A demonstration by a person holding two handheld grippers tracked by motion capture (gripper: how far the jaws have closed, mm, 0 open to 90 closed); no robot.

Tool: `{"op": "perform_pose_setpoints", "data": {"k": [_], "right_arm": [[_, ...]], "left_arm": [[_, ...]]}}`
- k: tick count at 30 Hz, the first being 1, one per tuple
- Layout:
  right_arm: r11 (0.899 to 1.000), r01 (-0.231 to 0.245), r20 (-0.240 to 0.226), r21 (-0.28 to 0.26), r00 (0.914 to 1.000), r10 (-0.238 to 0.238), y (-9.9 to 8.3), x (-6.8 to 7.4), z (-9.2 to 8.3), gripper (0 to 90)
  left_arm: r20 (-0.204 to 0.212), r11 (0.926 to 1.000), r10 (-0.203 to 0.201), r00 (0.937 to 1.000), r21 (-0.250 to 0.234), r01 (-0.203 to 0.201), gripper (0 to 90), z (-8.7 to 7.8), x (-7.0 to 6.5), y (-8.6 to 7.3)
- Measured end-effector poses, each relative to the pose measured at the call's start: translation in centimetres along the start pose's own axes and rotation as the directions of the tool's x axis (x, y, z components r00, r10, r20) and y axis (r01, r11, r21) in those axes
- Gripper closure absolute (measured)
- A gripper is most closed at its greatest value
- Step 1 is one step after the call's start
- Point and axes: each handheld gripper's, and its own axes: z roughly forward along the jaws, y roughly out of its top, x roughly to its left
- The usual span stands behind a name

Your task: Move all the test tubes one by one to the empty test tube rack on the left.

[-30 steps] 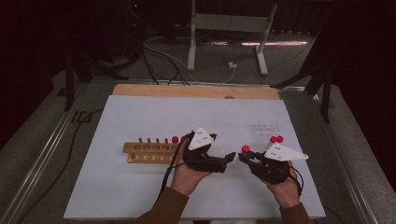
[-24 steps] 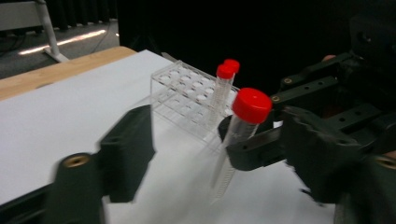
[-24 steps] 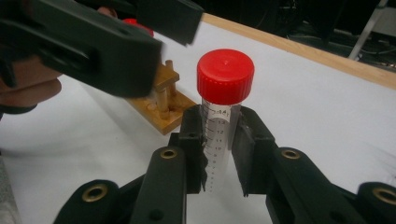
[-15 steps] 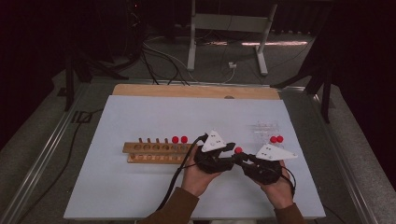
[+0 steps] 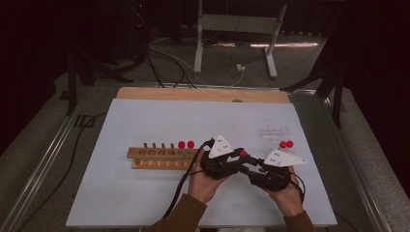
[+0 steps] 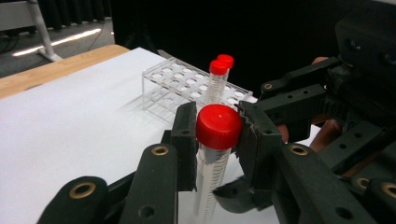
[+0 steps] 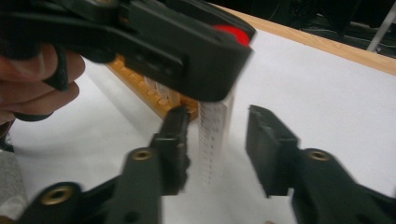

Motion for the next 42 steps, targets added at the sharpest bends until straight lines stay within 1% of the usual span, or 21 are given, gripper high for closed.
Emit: {"op": "perform_pose_setpoints", "data": {"k": [1,3,6,7,9,11,12,16,21,24,28,30,34,42], "right_arm": [[1.0,-0.008,-0.002,-0.003,1.0,0.008,0.0,-0.1,0.0,48.7],[1.0,-0.019,-0.006,-0.004,0.9998,0.019,-0.1,-0.4,0.0,34.9],[0.999,-0.047,0.017,-0.016,0.9988,0.047,-0.3,-0.8,0.0,21.3],[0.999,-0.048,0.029,-0.016,0.9984,0.049,-0.4,-0.9,0.0,16.6],[0.998,-0.052,0.052,-0.021,0.9972,0.053,-0.5,-1.1,-0.1,11.2],[0.998,-0.059,0.047,-0.027,0.9971,0.06,-0.6,-1.4,-0.3,2.4],[0.998,-0.064,0.048,-0.028,0.9967,0.065,-0.7,-1.5,-0.3,1.0],[0.997,-0.066,0.045,-0.036,0.9967,0.067,-0.8,-1.9,-0.8,0.0],[0.996,-0.069,0.051,-0.058,0.9961,0.072,-0.9,-2.3,-1.5,0.0],[0.995,-0.074,0.056,-0.069,0.9954,0.078,-0.9,-2.5,-1.9,0.0],[0.994,-0.078,0.059,-0.08,0.9948,0.083,-0.8,-2.7,-2.3,0.0],[0.993,-0.078,0.063,-0.085,0.9946,0.083,-0.7,-2.8,-2.5,0.0],[0.992,-0.084,0.067,-0.092,0.9937,0.09,-0.7,-3.0,-2.8,0.0],[0.989,-0.096,0.074,-0.113,0.9917,0.105,-0.6,-3.6,-3.6,0.0]], "left_arm": [[-0.006,1.0,-0.001,1.0,0.001,0.001,71.0,-0.1,0.1,0.0],[-0.01,1.0,-0.008,0.9999,-0.005,0.008,71.1,-0.4,0.3,0.0],[-0.017,0.9998,-0.016,0.9997,-0.01,0.016,71.0,-0.8,0.6,0.0],[-0.019,0.9998,-0.018,0.9997,-0.011,0.017,71.0,-0.9,0.7,0.0],[-0.024,0.9997,-0.024,0.9994,-0.011,0.024,71.0,-1.2,0.9,0.0],[-0.026,0.9995,-0.029,0.9992,-0.012,0.028,71.0,-1.5,1.1,-0.1],[-0.028,0.9994,-0.033,0.9991,-0.014,0.032,71.0,-1.7,1.3,-0.1],[-0.027,0.9985,-0.049,0.9984,-0.026,0.048,71.0,-2.6,1.8,-0.3],[-0.037,0.9977,-0.059,0.9975,-0.035,0.058,71.0,-3.8,2.4,-0.6],[-0.04,0.9981,-0.053,0.9978,-0.035,0.052,71.0,-4.6,2.6,-0.8],[-0.055,0.9989,-0.039,0.9977,-0.027,0.038,71.0,-5.8,2.9,-1.0],[-0.066,0.9989,-0.039,0.9971,-0.028,0.037,71.0,-6.3,3.1,-1.2],[-0.068,0.9977,-0.053,0.9962,-0.045,0.05,71.0,-7.4,3.8,-1.3],[-0.084,0.9968,-0.067,0.9942,-0.05,0.063,71.0,-9.3,5.0,-1.7]]}}
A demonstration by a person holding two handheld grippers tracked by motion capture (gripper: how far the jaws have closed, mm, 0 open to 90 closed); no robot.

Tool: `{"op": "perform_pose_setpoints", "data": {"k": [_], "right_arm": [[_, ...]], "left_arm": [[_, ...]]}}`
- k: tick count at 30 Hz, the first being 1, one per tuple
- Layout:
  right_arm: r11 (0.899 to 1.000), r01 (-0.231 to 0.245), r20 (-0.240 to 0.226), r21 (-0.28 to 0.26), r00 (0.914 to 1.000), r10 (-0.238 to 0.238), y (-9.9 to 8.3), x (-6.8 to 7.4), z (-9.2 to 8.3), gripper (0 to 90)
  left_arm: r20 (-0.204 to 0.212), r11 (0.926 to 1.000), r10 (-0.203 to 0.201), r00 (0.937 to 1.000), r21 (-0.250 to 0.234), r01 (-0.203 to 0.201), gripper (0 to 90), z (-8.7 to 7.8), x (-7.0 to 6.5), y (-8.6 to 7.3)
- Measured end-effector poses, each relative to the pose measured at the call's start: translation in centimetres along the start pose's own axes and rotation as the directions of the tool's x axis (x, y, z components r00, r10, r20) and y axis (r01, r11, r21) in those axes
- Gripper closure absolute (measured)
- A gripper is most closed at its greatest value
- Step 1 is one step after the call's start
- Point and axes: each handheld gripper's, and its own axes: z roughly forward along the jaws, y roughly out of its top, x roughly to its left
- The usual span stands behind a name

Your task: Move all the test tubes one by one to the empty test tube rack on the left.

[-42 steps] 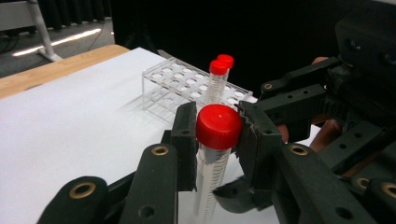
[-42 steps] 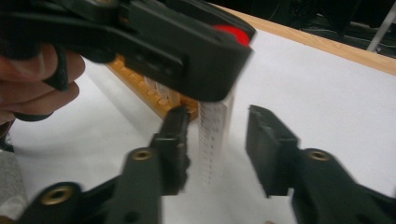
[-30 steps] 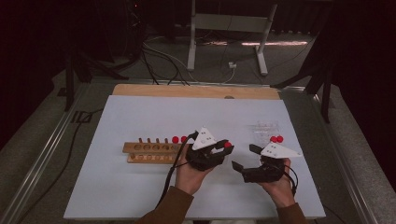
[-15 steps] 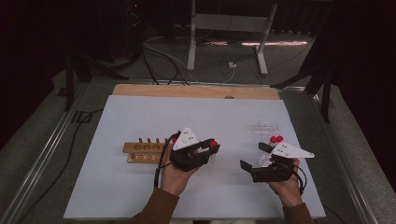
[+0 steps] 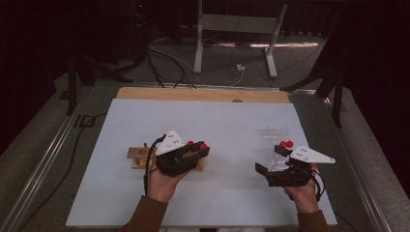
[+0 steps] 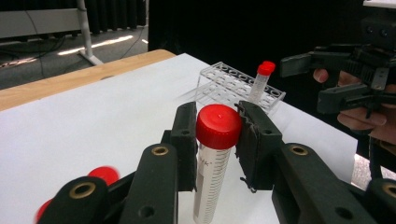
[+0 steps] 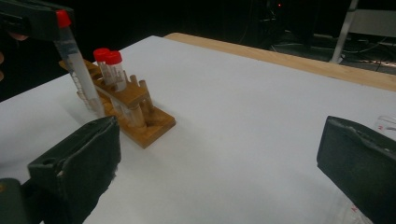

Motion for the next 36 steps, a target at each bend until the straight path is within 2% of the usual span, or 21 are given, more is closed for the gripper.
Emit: {"op": "perform_pose_setpoints", "data": {"k": [11,19,29,36], "right_arm": [[1.0,-0.005,0.004,-0.011,1.0,0.005,0.1,-0.3,-0.4,0.0],[1.0,-0.004,0.001,-0.005,1.0,0.004,0.0,-0.4,-0.4,0.0],[1.0,-0.005,-0.001,-0.005,1.0,0.005,0.0,-0.5,-0.5,0.0],[1.0,-0.002,-0.005,-0.003,1.0,0.002,0.0,-0.5,-0.5,0.0]], "left_arm": [[-0.043,0.9998,-0.01,0.999,-0.019,0.009,70.9,-2.4,1.6,-0.2],[-0.09,0.999,-0.023,0.9957,-0.041,0.019,70.9,-4.1,2.8,-0.1],[-0.159,0.9986,-0.024,0.987,-0.051,0.016,70.9,-5.1,4.1,0.0],[-0.214,0.9987,-0.018,0.9768,-0.05,0.007,70.9,-5.1,4.9,-0.2]]}}
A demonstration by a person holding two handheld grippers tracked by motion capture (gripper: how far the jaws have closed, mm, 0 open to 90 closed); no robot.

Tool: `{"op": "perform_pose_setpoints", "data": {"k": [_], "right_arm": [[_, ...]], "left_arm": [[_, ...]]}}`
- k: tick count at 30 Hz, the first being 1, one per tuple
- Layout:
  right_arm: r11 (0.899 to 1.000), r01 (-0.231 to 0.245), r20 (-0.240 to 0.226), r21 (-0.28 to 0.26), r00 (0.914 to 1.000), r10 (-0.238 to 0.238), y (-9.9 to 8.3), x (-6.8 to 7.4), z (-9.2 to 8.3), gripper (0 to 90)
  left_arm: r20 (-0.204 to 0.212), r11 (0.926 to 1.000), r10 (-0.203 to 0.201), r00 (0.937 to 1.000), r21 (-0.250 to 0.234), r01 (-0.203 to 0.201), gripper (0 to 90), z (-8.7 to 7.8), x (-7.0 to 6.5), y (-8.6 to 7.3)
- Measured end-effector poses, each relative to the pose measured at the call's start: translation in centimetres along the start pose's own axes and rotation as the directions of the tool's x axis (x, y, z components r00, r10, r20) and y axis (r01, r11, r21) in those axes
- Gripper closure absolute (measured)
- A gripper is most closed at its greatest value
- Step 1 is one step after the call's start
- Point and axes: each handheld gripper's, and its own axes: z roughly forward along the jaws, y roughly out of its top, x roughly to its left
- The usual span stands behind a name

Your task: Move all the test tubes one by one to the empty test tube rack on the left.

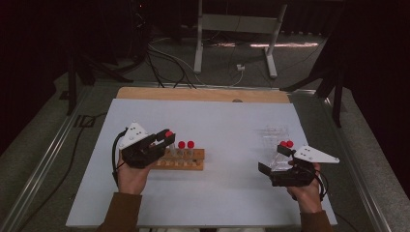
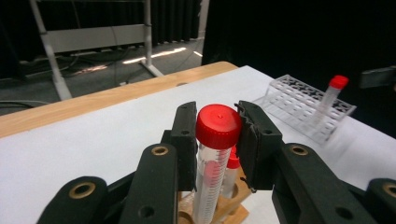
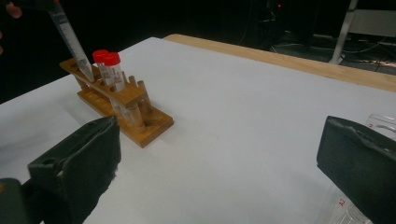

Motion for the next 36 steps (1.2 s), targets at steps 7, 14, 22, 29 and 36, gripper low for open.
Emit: {"op": "perform_pose_setpoints", "data": {"k": [7,14,22,29,36], "right_arm": [[1.0,0.0,-0.002,-0.001,1.0,0.0,0.0,0.0,-0.1,0.0],[1.0,0.003,-0.004,-0.001,1.0,-0.003,0.0,0.0,-0.1,0.0],[1.0,0.007,-0.006,0.001,1.0,-0.007,0.0,0.0,-0.1,0.0],[1.0,0.013,-0.009,0.005,0.9999,-0.013,0.0,0.0,-0.1,0.0],[1.0,0.012,-0.013,0.004,0.9999,-0.012,0.0,0.1,-0.1,0.0]], "left_arm": [[-0.026,0.9999,-0.003,0.9997,0.011,0.003,70.9,0.5,0.6,-0.1],[-0.038,0.9996,-0.006,0.9992,0.027,0.007,70.8,1.0,0.9,-0.5],[-0.049,0.9991,0.001,0.9988,0.043,0.001,70.8,1.5,1.0,-0.9],[-0.047,0.9989,-0.001,0.9989,0.048,0.003,70.8,1.7,1.1,-1.4],[-0.042,0.9985,-0.002,0.9991,0.055,0.005,70.8,1.9,1.1,-2.0]]}}
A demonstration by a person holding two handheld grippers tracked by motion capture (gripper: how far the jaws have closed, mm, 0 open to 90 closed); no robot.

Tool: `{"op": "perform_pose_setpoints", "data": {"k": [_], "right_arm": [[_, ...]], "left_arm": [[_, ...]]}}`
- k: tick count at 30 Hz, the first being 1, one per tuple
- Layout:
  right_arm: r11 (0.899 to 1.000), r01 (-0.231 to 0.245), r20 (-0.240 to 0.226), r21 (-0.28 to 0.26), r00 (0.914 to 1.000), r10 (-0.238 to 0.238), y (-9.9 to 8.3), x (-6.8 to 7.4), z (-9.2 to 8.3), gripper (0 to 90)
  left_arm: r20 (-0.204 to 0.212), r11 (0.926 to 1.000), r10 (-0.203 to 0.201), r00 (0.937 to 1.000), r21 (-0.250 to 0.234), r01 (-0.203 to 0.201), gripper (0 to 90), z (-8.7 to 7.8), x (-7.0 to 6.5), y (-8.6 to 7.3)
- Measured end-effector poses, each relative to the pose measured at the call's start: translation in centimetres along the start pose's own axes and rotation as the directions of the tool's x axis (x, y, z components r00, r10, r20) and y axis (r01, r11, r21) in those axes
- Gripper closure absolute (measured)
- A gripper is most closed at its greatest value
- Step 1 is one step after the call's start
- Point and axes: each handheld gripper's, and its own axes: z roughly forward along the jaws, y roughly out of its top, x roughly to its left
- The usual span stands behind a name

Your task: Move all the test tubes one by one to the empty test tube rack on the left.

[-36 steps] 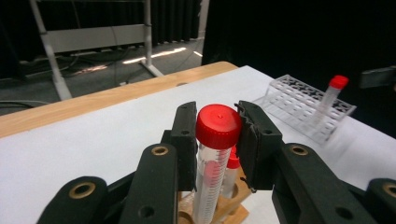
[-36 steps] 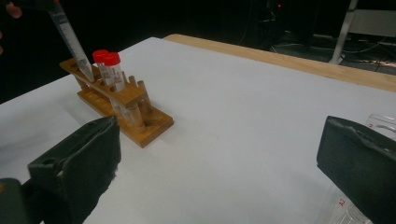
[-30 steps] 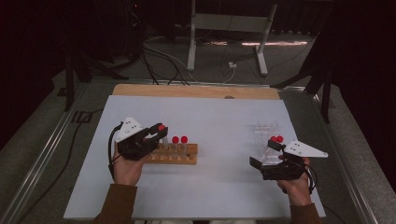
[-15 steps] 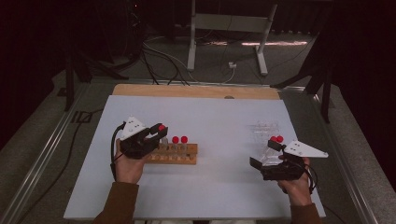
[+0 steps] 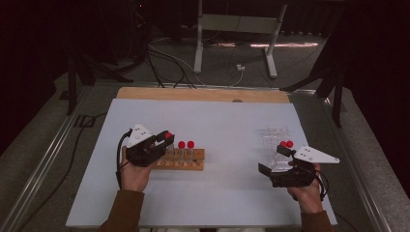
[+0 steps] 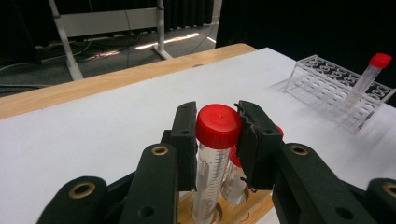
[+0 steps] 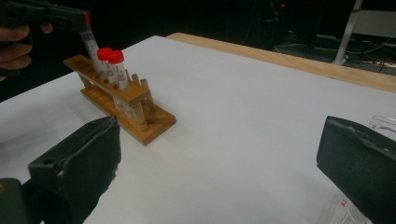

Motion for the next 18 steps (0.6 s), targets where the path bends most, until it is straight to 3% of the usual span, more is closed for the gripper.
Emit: {"op": "perform_pose_setpoints", "data": {"k": [18], "right_arm": [[1.0,0.006,-0.006,0.003,1.0,-0.006,0.0,0.1,0.0,0.0]], "left_arm": [[0.012,0.9992,-0.008,0.9999,0.04,0.008,70.8,0.6,-0.1,-1.9]]}}
